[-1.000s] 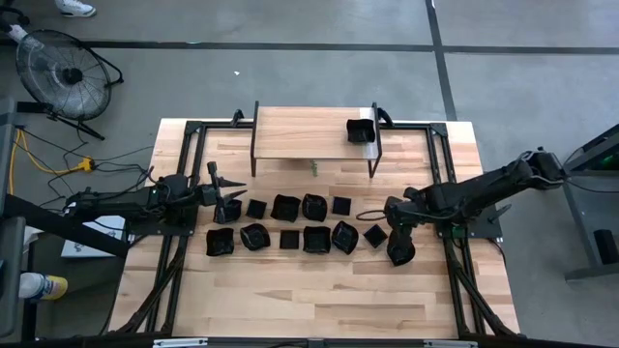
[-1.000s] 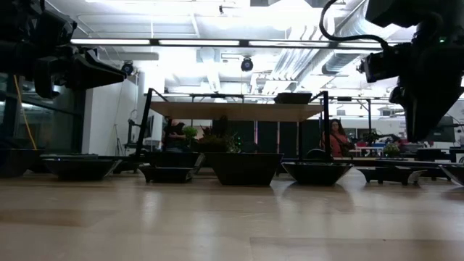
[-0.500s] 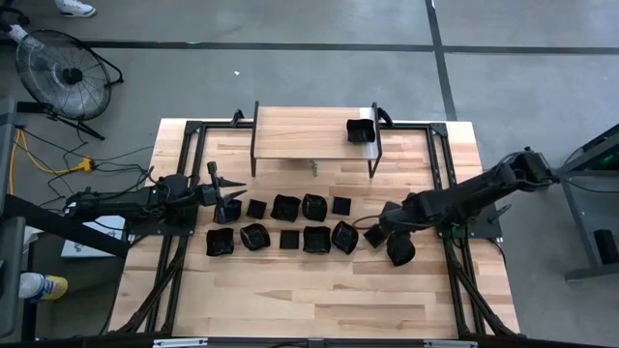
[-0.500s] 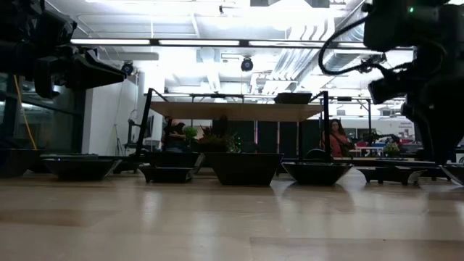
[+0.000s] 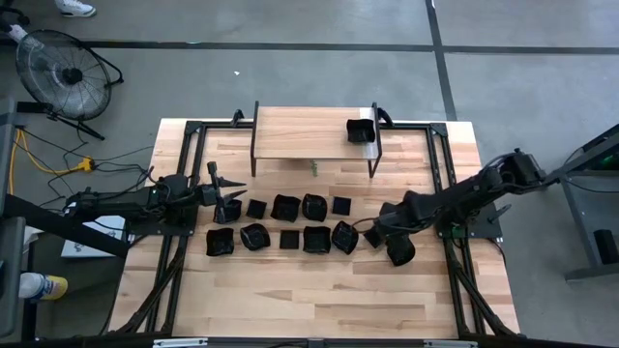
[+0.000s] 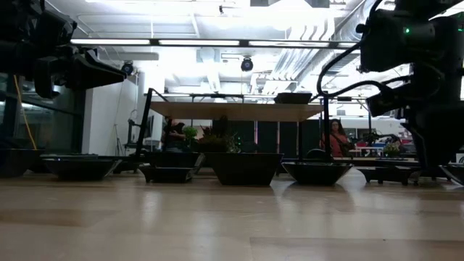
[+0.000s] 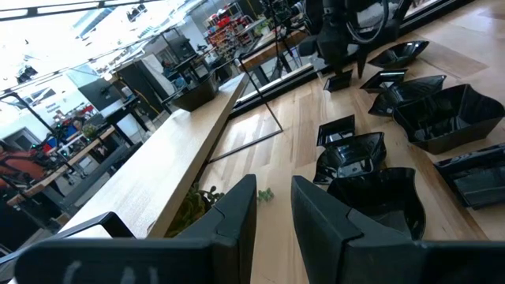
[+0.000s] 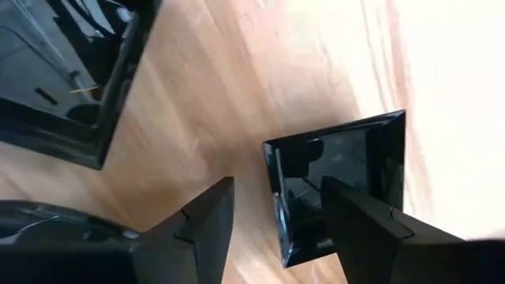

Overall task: Pick & Place Mini shaped plates
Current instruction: Put the square plate on the shelf

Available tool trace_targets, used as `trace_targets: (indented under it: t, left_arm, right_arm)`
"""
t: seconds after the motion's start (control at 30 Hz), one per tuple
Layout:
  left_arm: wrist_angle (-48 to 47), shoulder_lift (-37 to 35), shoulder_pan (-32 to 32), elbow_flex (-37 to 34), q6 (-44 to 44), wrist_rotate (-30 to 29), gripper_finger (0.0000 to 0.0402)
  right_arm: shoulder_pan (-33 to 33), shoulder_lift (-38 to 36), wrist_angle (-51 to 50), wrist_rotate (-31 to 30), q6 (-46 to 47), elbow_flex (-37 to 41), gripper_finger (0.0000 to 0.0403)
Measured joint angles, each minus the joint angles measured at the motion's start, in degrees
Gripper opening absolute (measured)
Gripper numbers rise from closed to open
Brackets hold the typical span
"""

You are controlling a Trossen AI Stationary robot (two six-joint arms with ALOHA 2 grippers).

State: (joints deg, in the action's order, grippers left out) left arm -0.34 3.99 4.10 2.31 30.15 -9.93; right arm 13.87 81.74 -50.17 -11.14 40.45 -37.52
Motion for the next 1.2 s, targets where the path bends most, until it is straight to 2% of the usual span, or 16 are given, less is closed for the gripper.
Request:
trace_targets:
  t: [0.43, 1.2]
  left_arm:
    - [0.0, 0.0, 0.0, 0.0, 0.0, 0.0, 0.0078]
    - [0.0, 0.0, 0.0, 0.0, 0.0, 0.0, 0.0078]
  right_arm:
    - [0.0, 2.0, 0.0, -2.4, -1.9, 0.0, 0.0152]
    - [0.0, 1.5, -0.3, -0.9, -3.4, 0.0, 0.0008]
